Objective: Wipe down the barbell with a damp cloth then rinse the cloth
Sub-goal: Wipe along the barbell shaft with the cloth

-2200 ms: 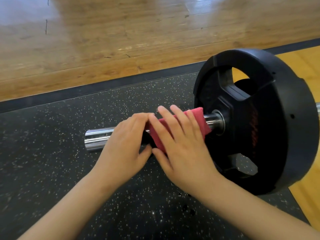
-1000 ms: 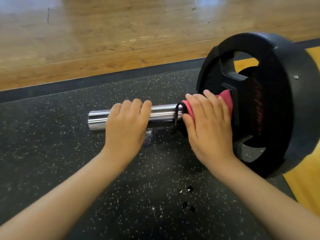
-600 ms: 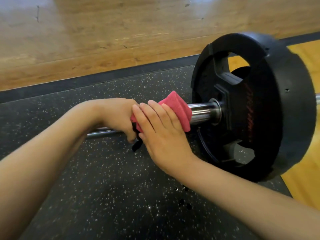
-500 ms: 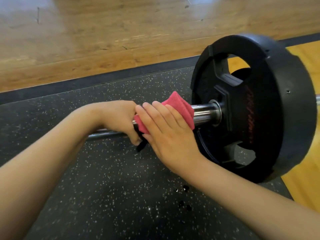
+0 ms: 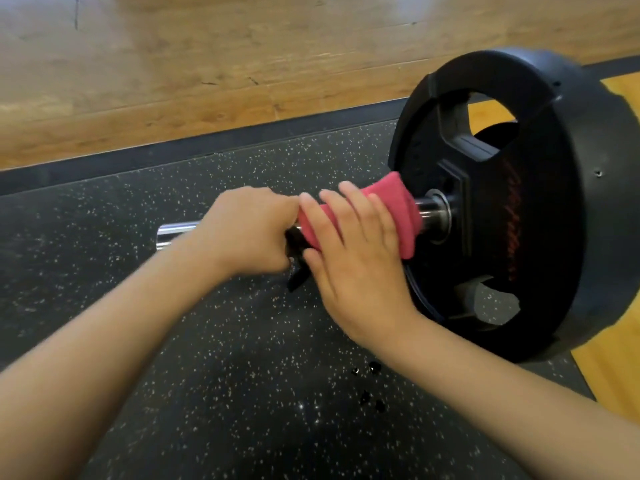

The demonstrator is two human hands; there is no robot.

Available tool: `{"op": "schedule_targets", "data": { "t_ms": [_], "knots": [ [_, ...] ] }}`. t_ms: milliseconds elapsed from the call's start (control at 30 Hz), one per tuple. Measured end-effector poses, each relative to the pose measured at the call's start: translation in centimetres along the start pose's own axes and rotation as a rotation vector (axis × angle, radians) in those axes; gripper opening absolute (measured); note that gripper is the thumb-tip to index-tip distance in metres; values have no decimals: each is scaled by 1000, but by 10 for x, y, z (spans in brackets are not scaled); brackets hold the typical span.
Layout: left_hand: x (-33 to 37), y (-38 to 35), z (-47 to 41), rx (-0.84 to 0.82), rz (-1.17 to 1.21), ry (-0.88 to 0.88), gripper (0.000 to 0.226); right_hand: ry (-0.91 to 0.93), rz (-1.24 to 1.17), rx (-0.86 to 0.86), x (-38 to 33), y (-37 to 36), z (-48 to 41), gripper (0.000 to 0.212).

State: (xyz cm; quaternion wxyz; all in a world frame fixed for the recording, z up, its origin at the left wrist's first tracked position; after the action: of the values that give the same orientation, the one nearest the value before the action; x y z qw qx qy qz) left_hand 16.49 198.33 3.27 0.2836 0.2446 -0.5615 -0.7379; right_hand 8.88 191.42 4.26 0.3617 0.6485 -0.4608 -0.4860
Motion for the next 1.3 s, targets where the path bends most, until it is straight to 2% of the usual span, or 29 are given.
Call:
{"op": "schedule_targets", "data": {
  "t_ms": [100, 167, 200, 233, 300, 333, 433, 467, 500, 567, 633, 733, 800, 867, 933, 967, 1033, 1067, 1133, 1200, 1300],
  "knots": [
    [-5, -6, -12, -423, 404, -86, 20, 73, 21, -14, -16, -7, -10, 59],
    [-5, -9, -14, -528, 501, -77, 22, 120, 50, -22, -11, -6, -10, 56],
    [-7, -9, -13, -508, 455, -18, 22, 123, 64, -23, -4, -3, -8, 55],
    [-9, -8, -10, -410, 322, 92, 24, 100, 73, -18, 7, 1, -4, 55],
    [-3, 5, 3, 1, -137, 256, 25, -7, 71, 12, 32, 12, 3, 54],
    [10, 5, 13, 130, -253, 285, 25, -63, 62, 25, 42, 18, 7, 53],
    [24, 6, 29, 508, -316, 241, 28, -134, 37, 24, 50, 23, 12, 51],
    [20, 6, 27, 567, -303, 204, 30, -138, 35, 26, 48, 22, 12, 51],
    [16, 8, 24, 550, -289, 174, 32, -139, 32, 30, 45, 21, 12, 51],
    [13, 11, 16, 411, -254, 115, 36, -129, 24, 45, 36, 17, 9, 52],
    [8, 6, 4, 183, -160, 44, 32, -86, 22, 44, 22, 11, 3, 51],
    [-3, -9, -15, -359, 288, -80, 21, -13, 44, 25, -5, -2, -7, 54],
    [2, -15, -15, -640, 588, -144, 18, 38, 65, 10, -12, -6, -11, 54],
    [2, -16, -16, -698, 638, -160, 18, 96, 87, 6, -9, -5, -11, 53],
    [-4, -14, -20, -568, 523, -77, 22, 105, 116, 11, 4, 0, -6, 53],
    [-8, -12, -18, -441, 416, 19, 27, 74, 125, 17, 14, 4, -3, 54],
    [-8, 0, -5, 0, 55, 184, 30, -30, 117, 42, 35, 14, 4, 54],
    [2, 4, 8, 187, -87, 206, 30, -77, 106, 52, 42, 19, 8, 54],
    [17, 5, 26, 408, -219, 208, 36, -123, 88, 59, 48, 22, 12, 52],
    [14, 5, 26, 497, -257, 211, 40, -126, 90, 70, 43, 20, 13, 52],
    [13, 8, 21, 480, -275, 159, 39, -92, 87, 74, 27, 11, 13, 53]
  ]
}}
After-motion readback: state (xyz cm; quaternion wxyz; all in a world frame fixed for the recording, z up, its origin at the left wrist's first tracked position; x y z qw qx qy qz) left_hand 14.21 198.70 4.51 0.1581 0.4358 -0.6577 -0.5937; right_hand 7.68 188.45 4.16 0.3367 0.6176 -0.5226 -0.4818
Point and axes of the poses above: each hand's wrist, its own z-axis away from the middle knuckle, its own y-axis out of the back of the hand, x = y × z, the point moved 8 cm from there along -z, towards the middle knuckle, and after that the axes turned 6 degrees about -z, right-handed, at the moved point
